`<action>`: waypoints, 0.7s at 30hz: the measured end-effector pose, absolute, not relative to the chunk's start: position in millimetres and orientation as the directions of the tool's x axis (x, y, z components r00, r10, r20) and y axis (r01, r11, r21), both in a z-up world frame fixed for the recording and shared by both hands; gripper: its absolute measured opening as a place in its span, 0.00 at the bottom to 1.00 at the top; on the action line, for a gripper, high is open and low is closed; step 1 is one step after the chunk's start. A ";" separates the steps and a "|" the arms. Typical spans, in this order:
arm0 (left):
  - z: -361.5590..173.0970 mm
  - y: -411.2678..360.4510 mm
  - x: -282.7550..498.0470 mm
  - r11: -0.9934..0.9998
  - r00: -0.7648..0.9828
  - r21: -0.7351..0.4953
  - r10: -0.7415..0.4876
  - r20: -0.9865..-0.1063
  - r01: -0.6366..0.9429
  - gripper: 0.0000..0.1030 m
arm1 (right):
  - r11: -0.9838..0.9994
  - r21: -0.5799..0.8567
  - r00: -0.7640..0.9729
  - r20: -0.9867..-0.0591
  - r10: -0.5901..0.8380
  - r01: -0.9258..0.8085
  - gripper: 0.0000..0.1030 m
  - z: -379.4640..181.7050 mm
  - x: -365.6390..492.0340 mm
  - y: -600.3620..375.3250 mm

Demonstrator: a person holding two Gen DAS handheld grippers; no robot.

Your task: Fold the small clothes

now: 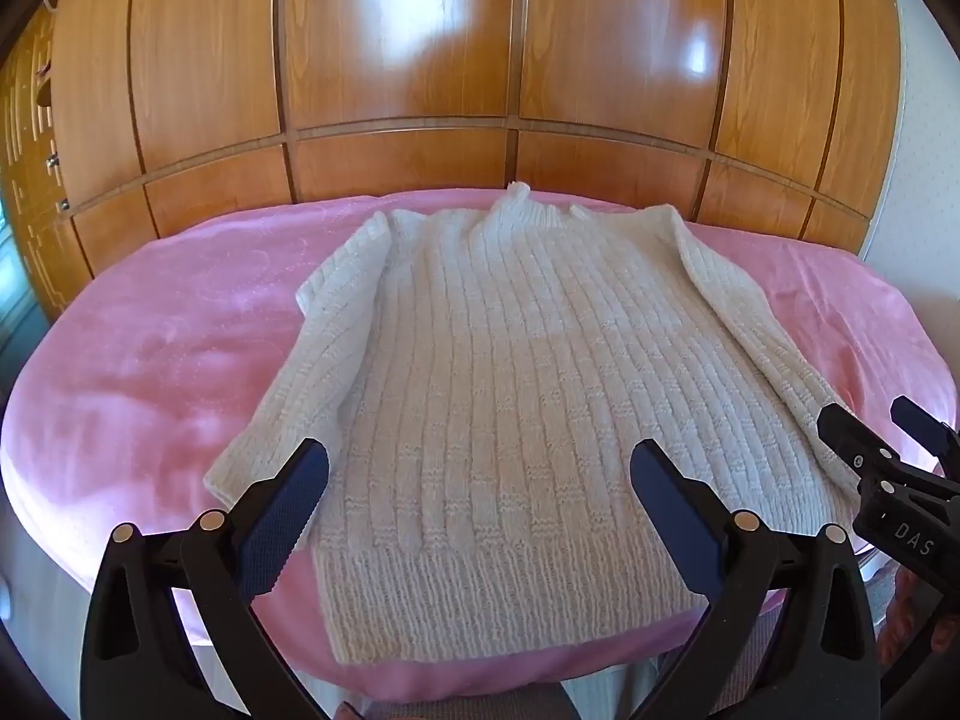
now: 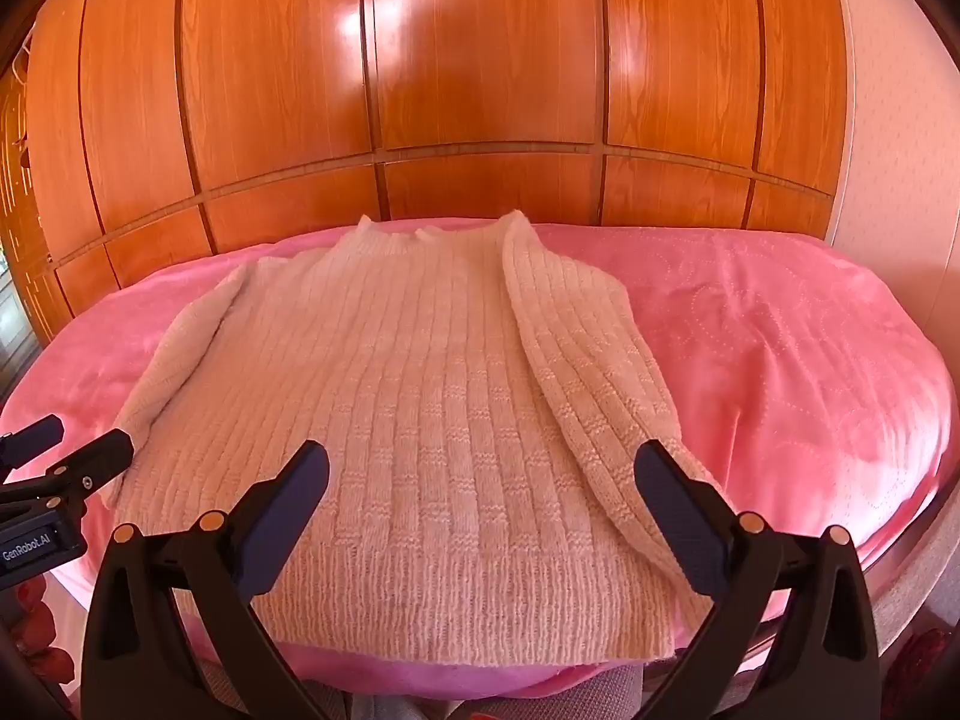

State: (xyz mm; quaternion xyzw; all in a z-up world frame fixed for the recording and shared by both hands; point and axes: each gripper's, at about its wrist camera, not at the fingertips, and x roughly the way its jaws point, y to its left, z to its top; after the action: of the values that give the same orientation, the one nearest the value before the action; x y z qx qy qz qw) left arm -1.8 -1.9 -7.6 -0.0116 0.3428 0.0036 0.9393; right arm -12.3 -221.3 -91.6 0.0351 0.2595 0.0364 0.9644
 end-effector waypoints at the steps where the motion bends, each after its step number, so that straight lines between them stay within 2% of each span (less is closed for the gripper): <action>1: -8.2 -2.5 -2.5 1.000 0.765 -0.019 0.000 -0.644 -0.016 0.97 | 0.995 0.087 0.863 -0.497 0.088 -0.051 0.98 -91.7 -12.4 -221.3; 21: -14.0 -3.1 -6.3 0.999 0.753 -0.024 0.001 -0.658 -0.022 0.97 | 0.994 0.091 0.854 -0.511 0.095 -0.056 0.98 -93.8 -10.7 -220.5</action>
State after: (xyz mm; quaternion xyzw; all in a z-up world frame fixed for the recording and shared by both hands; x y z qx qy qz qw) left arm -6.3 -3.1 -14.0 -0.0151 0.3512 0.0063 0.9361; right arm -10.7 -220.5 -93.8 0.0363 0.2669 0.0393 0.9622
